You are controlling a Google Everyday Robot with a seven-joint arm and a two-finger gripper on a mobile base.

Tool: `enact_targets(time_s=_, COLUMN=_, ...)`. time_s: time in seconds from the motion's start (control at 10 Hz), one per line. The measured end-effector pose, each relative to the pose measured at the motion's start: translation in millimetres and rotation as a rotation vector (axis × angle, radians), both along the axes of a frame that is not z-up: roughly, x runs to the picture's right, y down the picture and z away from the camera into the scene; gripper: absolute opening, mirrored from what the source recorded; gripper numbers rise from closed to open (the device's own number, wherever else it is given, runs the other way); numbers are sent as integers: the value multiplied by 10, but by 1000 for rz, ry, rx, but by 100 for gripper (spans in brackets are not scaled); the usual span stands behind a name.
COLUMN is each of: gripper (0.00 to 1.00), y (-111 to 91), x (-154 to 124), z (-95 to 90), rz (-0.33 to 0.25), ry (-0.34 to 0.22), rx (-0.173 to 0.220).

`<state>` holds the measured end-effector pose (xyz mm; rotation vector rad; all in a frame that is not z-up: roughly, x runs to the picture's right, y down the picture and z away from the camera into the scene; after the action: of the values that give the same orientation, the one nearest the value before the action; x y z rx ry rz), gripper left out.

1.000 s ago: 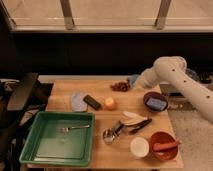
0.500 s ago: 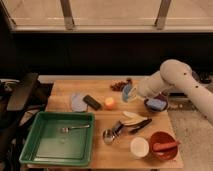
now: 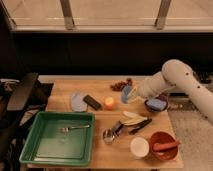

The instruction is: Stack cups into tray

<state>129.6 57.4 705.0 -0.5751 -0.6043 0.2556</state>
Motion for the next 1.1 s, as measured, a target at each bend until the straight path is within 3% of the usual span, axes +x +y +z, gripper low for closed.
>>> enact_targets(time_s=0.1, gripper=0, y=6, x=-13, z=-4, rz=-8, ry=-1, rx=-1)
enact_targets(time_s=0.3, gripper=0, y=87, x=-101, z=-102, rz=-80, ry=-12, rx=6)
enact_targets(time_s=1.1, gripper=0, y=1103, x=-60, z=-1007, rz=-241, ry=-116, rx=46)
